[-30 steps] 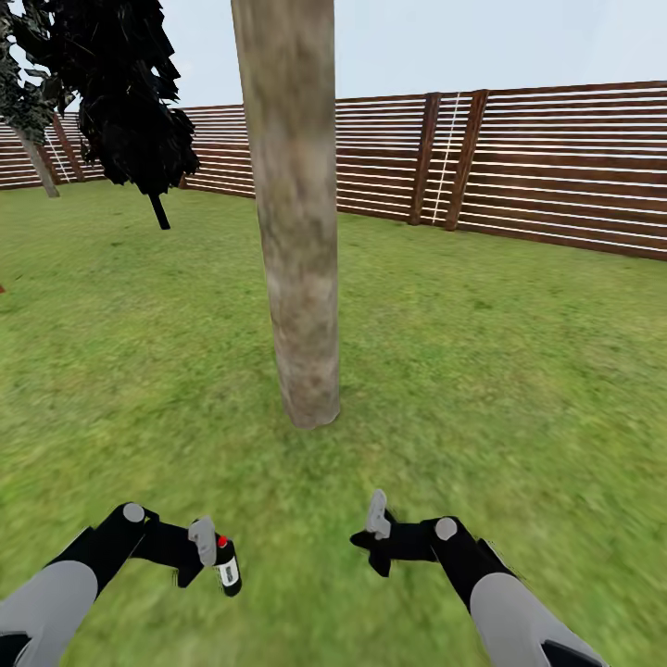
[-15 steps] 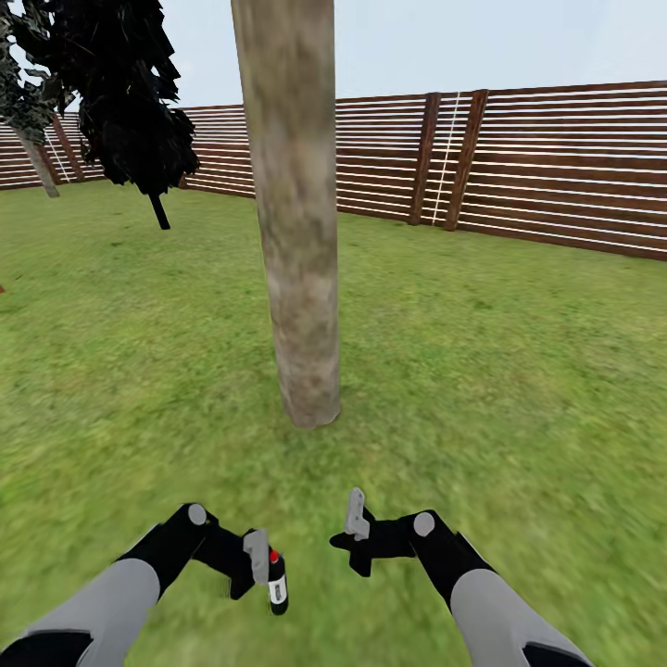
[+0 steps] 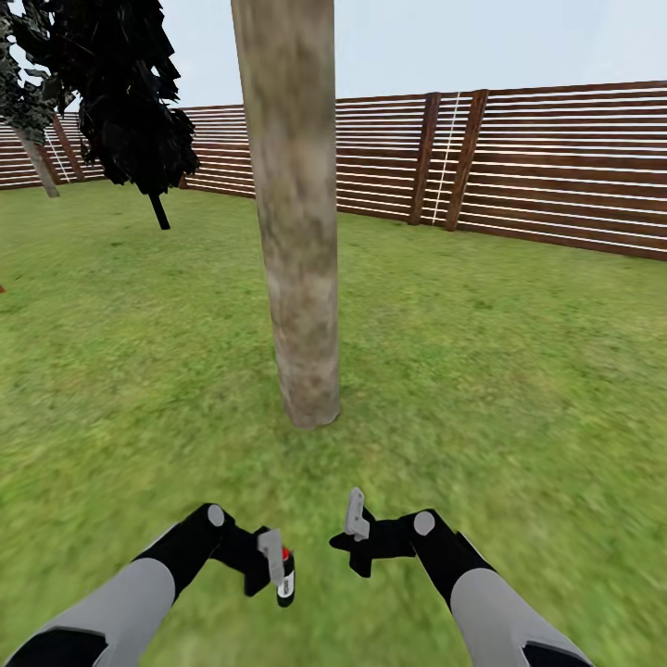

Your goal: In the garden, pick up the pesticide atomizer on the floor and spray pesticide onto both trees until each tree trunk is fully covered.

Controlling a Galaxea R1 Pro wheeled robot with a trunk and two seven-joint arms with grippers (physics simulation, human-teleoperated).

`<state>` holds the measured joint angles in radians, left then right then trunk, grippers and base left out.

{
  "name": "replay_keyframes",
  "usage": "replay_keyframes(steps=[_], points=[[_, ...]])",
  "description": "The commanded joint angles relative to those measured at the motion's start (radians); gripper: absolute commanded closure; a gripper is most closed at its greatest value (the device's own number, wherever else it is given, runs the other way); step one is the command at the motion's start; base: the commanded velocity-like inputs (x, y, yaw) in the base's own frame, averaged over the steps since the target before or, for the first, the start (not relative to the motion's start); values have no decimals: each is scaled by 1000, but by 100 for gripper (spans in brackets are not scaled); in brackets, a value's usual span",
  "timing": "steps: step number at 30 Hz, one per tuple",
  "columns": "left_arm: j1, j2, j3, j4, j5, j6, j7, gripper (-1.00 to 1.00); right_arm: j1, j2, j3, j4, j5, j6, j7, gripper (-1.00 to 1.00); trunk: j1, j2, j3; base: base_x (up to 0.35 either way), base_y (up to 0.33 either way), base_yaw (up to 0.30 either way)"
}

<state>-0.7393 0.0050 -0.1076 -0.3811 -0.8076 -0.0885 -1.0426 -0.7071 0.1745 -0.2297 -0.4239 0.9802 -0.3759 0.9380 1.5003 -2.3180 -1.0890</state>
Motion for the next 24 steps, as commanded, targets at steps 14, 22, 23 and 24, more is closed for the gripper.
replay_keyframes(steps=[14, 22, 23, 24], points=[[1, -59, -18, 1, 1, 30, 58, 100, 0, 0, 1, -10, 0, 0, 14, 100, 0, 0, 0, 0, 0, 0], [1, -94, -17, 1, 3, 30, 85, 100, 0, 0, 1, -10, 0, 0, 15, 100, 0, 0, 0, 0, 0, 0], [1, -96, -17, 0, 3, 30, 86, 100, 0, 0, 1, -10, 0, 0, 15, 100, 0, 0, 0, 0, 0, 0], [2, -110, -17, 0, 2, 30, 87, 100, 0, 0, 1, -10, 0, 0, 15, 100, 0, 0, 0, 0, 0, 0]])
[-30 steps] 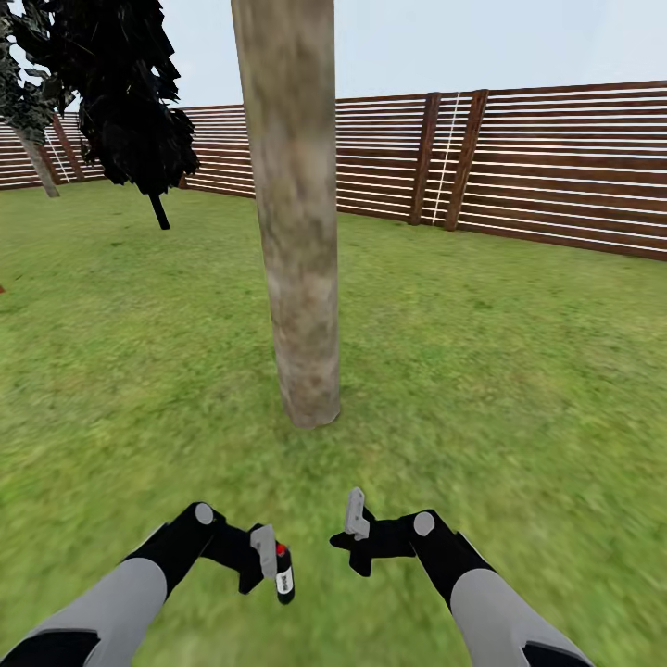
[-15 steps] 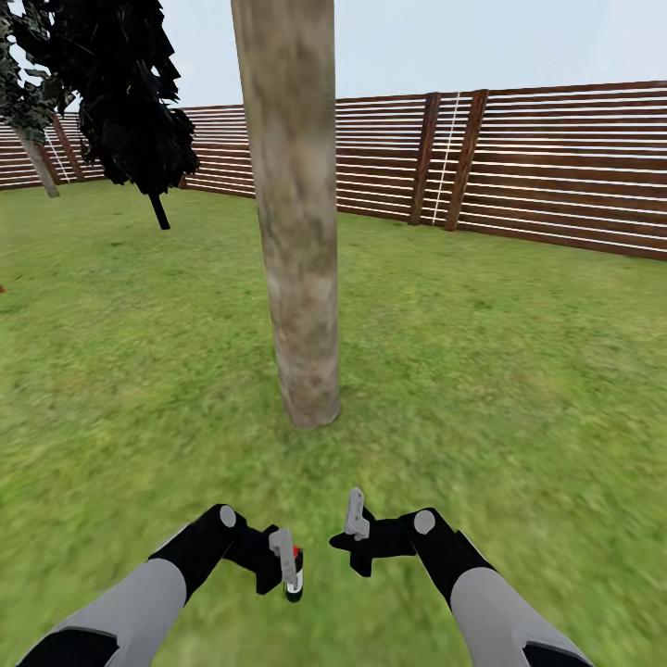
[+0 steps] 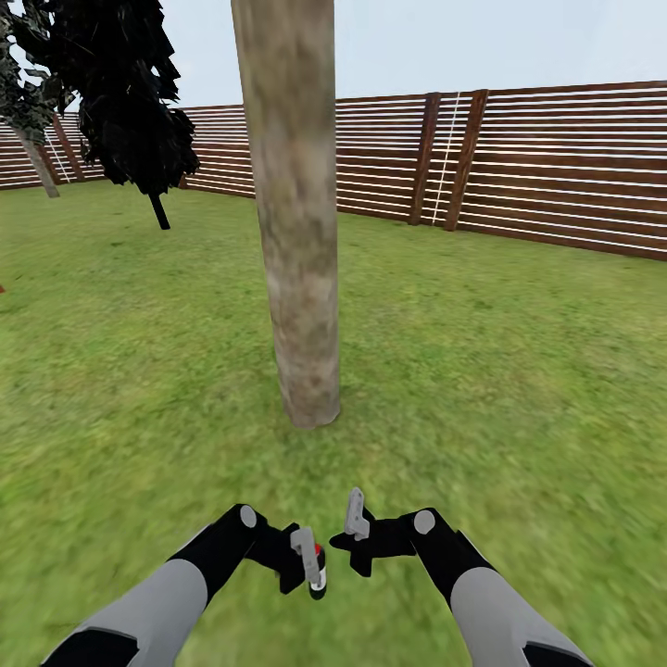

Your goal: In the garden, pick up the pesticide atomizer on the floor and spray pesticide onto both trees until each tree trunk is fully covered.

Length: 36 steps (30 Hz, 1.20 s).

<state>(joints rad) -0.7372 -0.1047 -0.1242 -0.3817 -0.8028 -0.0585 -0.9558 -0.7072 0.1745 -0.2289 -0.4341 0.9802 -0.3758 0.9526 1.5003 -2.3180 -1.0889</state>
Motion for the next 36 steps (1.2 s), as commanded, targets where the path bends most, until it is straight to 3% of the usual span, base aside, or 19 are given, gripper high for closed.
replay_keyframes(steps=[1, 15, 29, 31, 36], points=[[0, -3, -1, 0, -2, 0, 0, 100, 0, 0, 0, 0, 0, 0, 0, 100, 0, 0, 0, 0, 0, 0], [5, -16, 2, -43, 1, 1, 0, 100, 0, 0, 0, 0, 0, 0, -1, 100, 0, 0, 0, 0, 0, 0], [7, -6, -5, -39, -4, 0, 0, 100, 0, 0, 0, -2, 0, 0, -1, 100, 0, 0, 0, 0, 0, 0], [7, 20, -4, -37, -4, 0, 0, 100, 0, 0, 0, -2, 1, 0, -1, 100, 0, 0, 0, 0, 0, 0], [12, 168, -3, -32, -4, -1, -1, 100, 0, 0, 0, -1, 1, 0, -2, 100, 0, 0, 0, 0, 0, 0]])
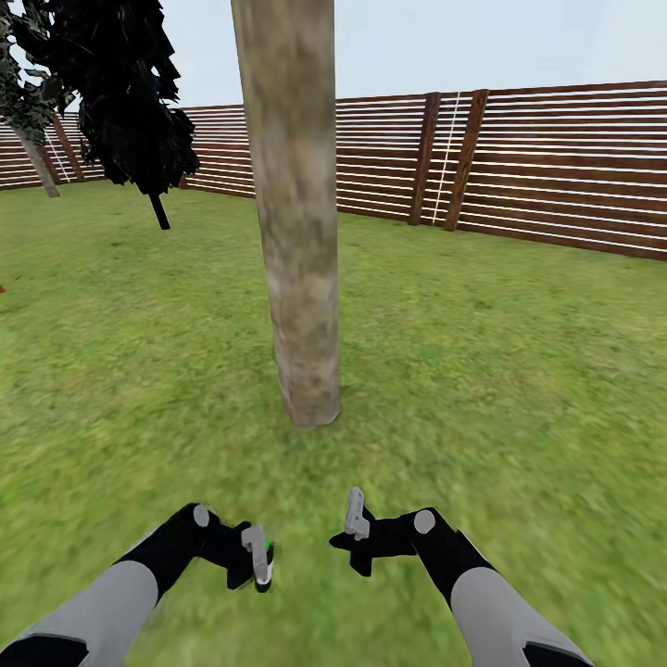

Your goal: In the garden, pick up the pesticide atomizer on the floor and spray pesticide onto both trees until each tree trunk is fully covered.

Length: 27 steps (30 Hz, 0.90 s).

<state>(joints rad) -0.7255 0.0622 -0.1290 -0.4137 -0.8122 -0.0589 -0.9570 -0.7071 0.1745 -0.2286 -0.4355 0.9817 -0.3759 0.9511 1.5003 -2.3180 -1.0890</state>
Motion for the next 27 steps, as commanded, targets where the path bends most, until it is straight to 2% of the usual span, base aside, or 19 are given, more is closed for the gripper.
replay_keyframes(steps=[1, 2, 3, 5, 6, 7, 8, 9, 10, 12, 13, 15, 17, 19, 20, 21, 22, 24, 27], points=[[1, 26, 2, 0, 5, -1, 0, 100, 0, 0, 0, 0, 0, 0, 0, 100, 0, 0, 0, 0, 0, 0], [1, 41, 2, 1, 5, -1, 0, 100, 0, 0, -1, 0, 0, 0, 0, 100, 0, 0, 0, 0, 0, 0], [1, 60, 2, 2, 5, -1, 0, 100, 0, 0, -1, 0, 0, -1, 0, -100, 0, 0, 0, 0, 0, 0], [2, 84, 2, 2, 6, -3, 0, 100, 0, 0, -2, 0, 0, -1, 0, -100, 0, 0, 0, 0, 0, 0], [10, 132, 11, 5, 14, -5, 43, 100, 1, 0, -6, 0, 2, -3, -8, -100, 0, 0, 0, 0, 0, 0], [11, 150, 19, 6, 27, -5, 87, 100, 1, 0, -6, 0, 2, -4, -22, -100, 0, 0, 0, 0, 0, 0], [13, 162, 40, 15, 51, -5, 135, 100, 2, -12, -7, 3, 1, -5, -57, -100, 0, 0, 0, 0, 0, 0], [14, 168, 74, 40, 84, -7, 184, 100, 3, -53, -8, 8, -1, -6, -112, -100, 0, 0, 0, 0, 0, 0], [15, 172, 141, 100, 147, -11, 277, 100, 5, -115, -11, 29, -5, -6, -233, -100, 0, 0, 0, 0, 0, 0], [15, 173, 215, 161, 231, -15, 419, 100, 7, -161, -53, 100, -7, -6, -442, -100, 0, 0, 0, 0, 0, 0], [15, 172, 238, 184, 272, -16, 487, 100, 9, -176, -109, 146, -7, -6, -562, -100, 0, 0, 0, 0, 0, 0], [15, 166, 259, 222, 349, -18, 598, 100, 16, -190, -218, 217, -6, -6, -766, -100, 0, 0, 0, 0, 0, 0], [15, 154, 266, 276, 456, -64, 736, 100, 31, -198, -333, 262, -6, -6, -994, -100, 0, 0, 0, 0, 0, 0], [16, 147, 268, 319, 545, -119, 845, 100, 53, -199, -408, 275, -6, -7, -1154, -100, 0, 0, 0, 0, 0, 0], [17, 142, 268, 330, 568, -127, 869, 100, 64, -200, -427, 276, -7, -8, -1187, -100, 0, 0, 0, 0, 0, 0], [20, 129, 268, 345, 605, -136, 914, 100, 91, -200, -478, 276, -7, -12, -1230, -100, 0, 0, 0, 0, 0, 0], [21, 125, 268, 349, 614, -137, 937, 100, 99, -200, -510, 275, -7, -13, -1240, -100, 0, 0, 0, 0, 0, 0], [25, 121, 268, 354, 619, -137, 961, 100, 105, -201, -545, 274, -6, -13, -1246, -100, 0, 0, 0, 0, 0, 0], [42, 114, 264, 352, 617, -136, 969, 100, 109, -213, -563, 275, -7, -15, -1245, -100, 0, 0, 0, 0, 0, 0]])
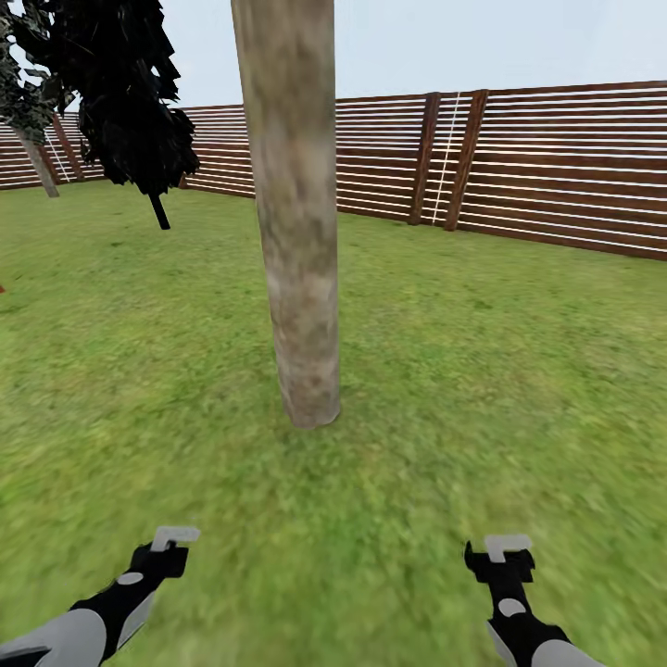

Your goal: In the garden, pick up the pesticide atomizer on the floor and spray pesticide onto both trees until each tree trunk is fully covered.

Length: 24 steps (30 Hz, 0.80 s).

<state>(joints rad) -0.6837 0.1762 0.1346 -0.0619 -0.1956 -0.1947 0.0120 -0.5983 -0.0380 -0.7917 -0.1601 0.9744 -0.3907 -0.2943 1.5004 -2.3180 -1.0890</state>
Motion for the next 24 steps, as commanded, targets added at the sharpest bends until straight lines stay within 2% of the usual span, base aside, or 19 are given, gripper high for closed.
replay_keyframes(steps=[1, 3, 5, 7, 10, 11, 14, 18, 21, 22, 24], points=[[2, -4, -1, -1, 0, 2, -1, 100, 3, -4, -3, 1, 0, -1, 1, -100, 0, 0, 0, 0, 0, 0], [3, -16, -1, -5, 3, 29, -1, 100, 23, -7, -6, 2, -2, -13, -1, -100, 0, 0, 0, 0, 0, 0], [-1, -29, -1, -26, 5, 176, -5, 100, 59, -6, -7, 3, -3, -96, -2, -100, 0, 0, 0, 0, 0, 0], [-2, -38, -1, -99, 5, 291, -9, 100, 72, -5, -6, 5, -1, -172, -2, -100, 0, 0, 0, 0, 0, 0], [-2, -58, -4, -178, 3, 356, -13, 100, 80, 0, -5, 25, 0, -196, -1, -100, 0, 0, 0, 93, 0, 0], [-6, -68, -4, -192, 3, 413, -14, 100, 82, 0, -5, 41, 0, -200, -1, -100, 0, 0, 0, 258, 0, 0], [-10, -83, -3, -254, 6, 519, -15, 100, 84, 1, -5, 57, 0, -204, -4, -100, 0, 0, 0, 294, -54, -26], [-12, -87, -4, -343, 8, 606, -41, 100, 84, -3, -7, 58, 0, -204, -6, -100, 0, 0, 0, 293, -126, -220], [-9, -86, -4, -410, 7, 672, -99, 100, 84, -6, -9, 57, 0, -206, -6, -100, 0, 0, 0, 254, -168, -261], [-10, -86, -5, -420, 6, 680, -115, 100, 84, -7, -15, 56, 0, -206, -6, -100, 0, 0, 0, 172, -218, -264], [-12, -87, -7, -435, 4, 697, -135, 100, 84, -8, -54, 54, 0, -205, -6, -100, 0, 0, 0, 69, -253, -265]])
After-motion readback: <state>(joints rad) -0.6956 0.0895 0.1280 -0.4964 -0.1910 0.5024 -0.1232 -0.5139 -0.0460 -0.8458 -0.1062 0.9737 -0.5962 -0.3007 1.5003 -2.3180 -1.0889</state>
